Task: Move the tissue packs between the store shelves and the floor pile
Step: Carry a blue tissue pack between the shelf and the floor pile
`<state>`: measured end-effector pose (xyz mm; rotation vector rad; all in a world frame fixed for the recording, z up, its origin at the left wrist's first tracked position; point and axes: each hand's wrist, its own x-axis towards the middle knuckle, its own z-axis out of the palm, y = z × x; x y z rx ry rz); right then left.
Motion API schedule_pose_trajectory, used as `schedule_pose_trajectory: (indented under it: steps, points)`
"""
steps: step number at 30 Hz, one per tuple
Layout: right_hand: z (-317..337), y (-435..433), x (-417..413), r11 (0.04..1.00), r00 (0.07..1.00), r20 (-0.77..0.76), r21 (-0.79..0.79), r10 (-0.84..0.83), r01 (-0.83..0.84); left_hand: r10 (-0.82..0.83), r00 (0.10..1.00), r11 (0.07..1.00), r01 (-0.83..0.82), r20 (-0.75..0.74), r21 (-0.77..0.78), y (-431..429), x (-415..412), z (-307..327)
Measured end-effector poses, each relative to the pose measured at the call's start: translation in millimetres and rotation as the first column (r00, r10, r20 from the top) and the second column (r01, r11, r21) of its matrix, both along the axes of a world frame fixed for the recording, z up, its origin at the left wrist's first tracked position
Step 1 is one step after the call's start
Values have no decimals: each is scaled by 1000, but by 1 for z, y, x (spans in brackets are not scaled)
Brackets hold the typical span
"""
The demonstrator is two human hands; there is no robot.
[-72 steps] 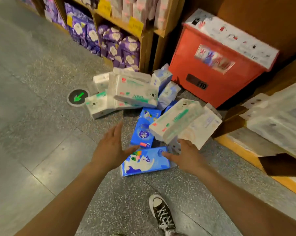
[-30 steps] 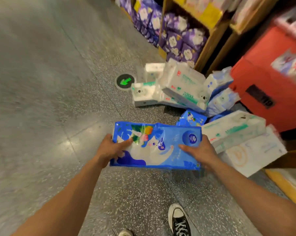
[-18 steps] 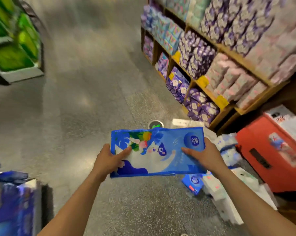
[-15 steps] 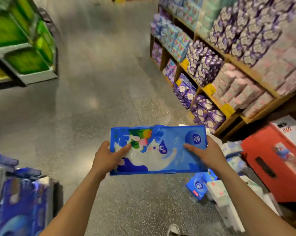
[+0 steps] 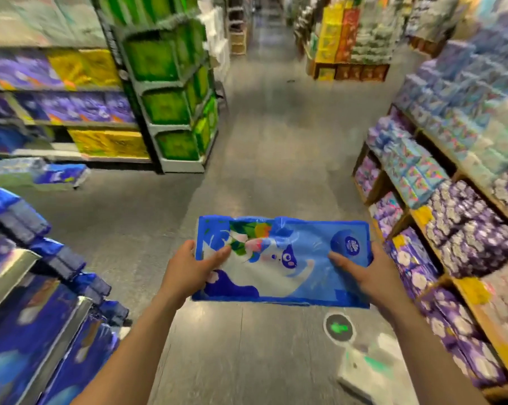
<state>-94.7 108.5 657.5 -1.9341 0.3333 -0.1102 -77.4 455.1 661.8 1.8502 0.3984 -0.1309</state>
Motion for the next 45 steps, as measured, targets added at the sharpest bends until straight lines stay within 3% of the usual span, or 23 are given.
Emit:
schedule_pose_trajectory:
  steps: [11,23,29,37,45]
  points:
    - [37,170,280,936,935,70,-80,349,-343,312,944,949,-303,104,-91,151,163,16]
    - [80,393,587,896,884,153,-21,441,-444,415,889,908,-419,191,-24,360,440,57]
    - [58,493,744,877,863,169,-26,477,-480,454,872,888,-459,181,-18,446,572,55]
    - [83,685,967,760,732,224,-79,644,-645,650,727,732,-677,222,72,593,726,65]
    - [92,916,1104,610,586,191,-105,787,-785,778,598,588,-801,194,111,780,819,72]
